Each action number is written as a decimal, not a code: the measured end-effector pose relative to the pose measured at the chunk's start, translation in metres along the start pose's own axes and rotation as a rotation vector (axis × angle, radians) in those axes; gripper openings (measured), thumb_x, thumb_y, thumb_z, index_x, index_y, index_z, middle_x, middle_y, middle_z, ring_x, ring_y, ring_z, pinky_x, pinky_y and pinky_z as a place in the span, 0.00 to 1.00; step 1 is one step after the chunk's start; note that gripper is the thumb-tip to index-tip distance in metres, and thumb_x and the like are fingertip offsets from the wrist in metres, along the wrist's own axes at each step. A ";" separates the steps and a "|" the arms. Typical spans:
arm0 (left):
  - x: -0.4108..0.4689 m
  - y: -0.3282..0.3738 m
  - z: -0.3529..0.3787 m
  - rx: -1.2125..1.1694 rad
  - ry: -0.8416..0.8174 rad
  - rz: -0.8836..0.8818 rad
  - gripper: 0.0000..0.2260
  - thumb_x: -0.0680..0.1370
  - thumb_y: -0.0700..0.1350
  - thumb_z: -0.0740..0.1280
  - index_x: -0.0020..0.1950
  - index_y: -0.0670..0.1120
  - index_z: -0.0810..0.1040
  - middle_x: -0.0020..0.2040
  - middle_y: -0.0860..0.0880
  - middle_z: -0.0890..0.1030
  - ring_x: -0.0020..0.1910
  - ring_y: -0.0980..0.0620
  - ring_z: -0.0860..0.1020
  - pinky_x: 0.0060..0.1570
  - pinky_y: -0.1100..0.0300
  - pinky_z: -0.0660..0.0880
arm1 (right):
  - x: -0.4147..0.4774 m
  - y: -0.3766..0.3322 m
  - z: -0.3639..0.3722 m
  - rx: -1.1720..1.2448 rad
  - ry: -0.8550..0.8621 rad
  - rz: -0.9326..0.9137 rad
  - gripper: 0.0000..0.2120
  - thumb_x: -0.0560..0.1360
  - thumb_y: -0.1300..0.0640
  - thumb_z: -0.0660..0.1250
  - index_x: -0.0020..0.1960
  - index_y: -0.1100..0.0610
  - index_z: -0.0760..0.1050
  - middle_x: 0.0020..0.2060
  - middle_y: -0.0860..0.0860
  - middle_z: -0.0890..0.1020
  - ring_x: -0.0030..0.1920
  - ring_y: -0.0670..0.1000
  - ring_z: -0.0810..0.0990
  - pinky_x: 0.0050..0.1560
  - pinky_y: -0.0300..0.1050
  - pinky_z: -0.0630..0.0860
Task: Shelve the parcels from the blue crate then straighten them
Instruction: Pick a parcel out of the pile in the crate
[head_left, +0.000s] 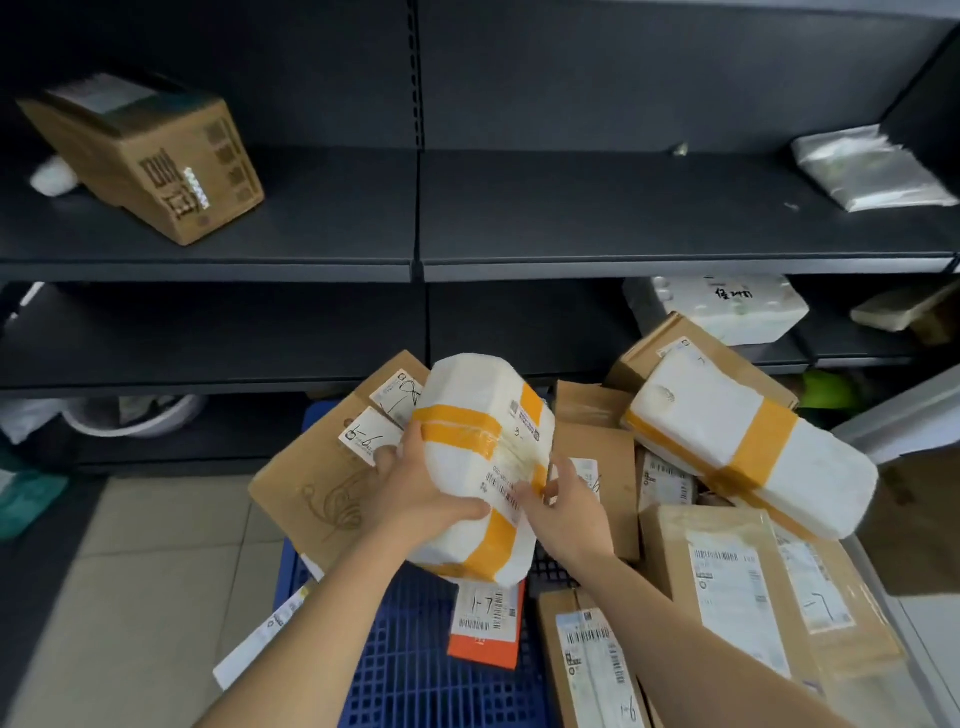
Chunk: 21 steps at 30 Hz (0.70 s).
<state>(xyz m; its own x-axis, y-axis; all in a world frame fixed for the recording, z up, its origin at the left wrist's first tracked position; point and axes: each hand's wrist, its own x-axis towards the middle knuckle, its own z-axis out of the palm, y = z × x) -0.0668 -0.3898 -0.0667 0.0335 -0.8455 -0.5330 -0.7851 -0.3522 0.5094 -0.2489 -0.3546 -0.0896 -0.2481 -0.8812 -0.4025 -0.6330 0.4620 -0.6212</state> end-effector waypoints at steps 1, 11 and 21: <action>0.001 0.001 -0.014 -0.003 -0.033 0.028 0.57 0.60 0.61 0.78 0.76 0.60 0.41 0.70 0.48 0.58 0.66 0.43 0.67 0.59 0.51 0.70 | 0.001 -0.005 -0.003 0.008 0.031 -0.033 0.28 0.75 0.41 0.65 0.71 0.49 0.63 0.55 0.47 0.73 0.56 0.53 0.76 0.52 0.50 0.75; 0.010 -0.007 -0.155 0.406 -0.419 0.261 0.48 0.56 0.56 0.79 0.71 0.68 0.58 0.64 0.58 0.69 0.65 0.50 0.68 0.64 0.48 0.71 | 0.018 -0.084 -0.006 -0.465 -0.164 -0.642 0.52 0.67 0.35 0.72 0.78 0.42 0.42 0.78 0.46 0.39 0.77 0.49 0.35 0.75 0.56 0.41; 0.031 -0.073 -0.165 0.058 -0.123 0.168 0.40 0.68 0.44 0.76 0.75 0.60 0.61 0.72 0.56 0.67 0.68 0.53 0.68 0.63 0.56 0.71 | 0.039 -0.116 0.028 -0.566 -0.333 -0.470 0.39 0.71 0.30 0.63 0.77 0.44 0.57 0.74 0.47 0.63 0.74 0.52 0.58 0.72 0.54 0.60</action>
<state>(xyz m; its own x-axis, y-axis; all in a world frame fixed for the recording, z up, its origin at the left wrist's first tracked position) 0.0933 -0.4564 -0.0091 -0.1738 -0.8336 -0.5244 -0.8077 -0.1840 0.5601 -0.1646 -0.4400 -0.0522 0.3118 -0.8530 -0.4185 -0.9143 -0.1496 -0.3763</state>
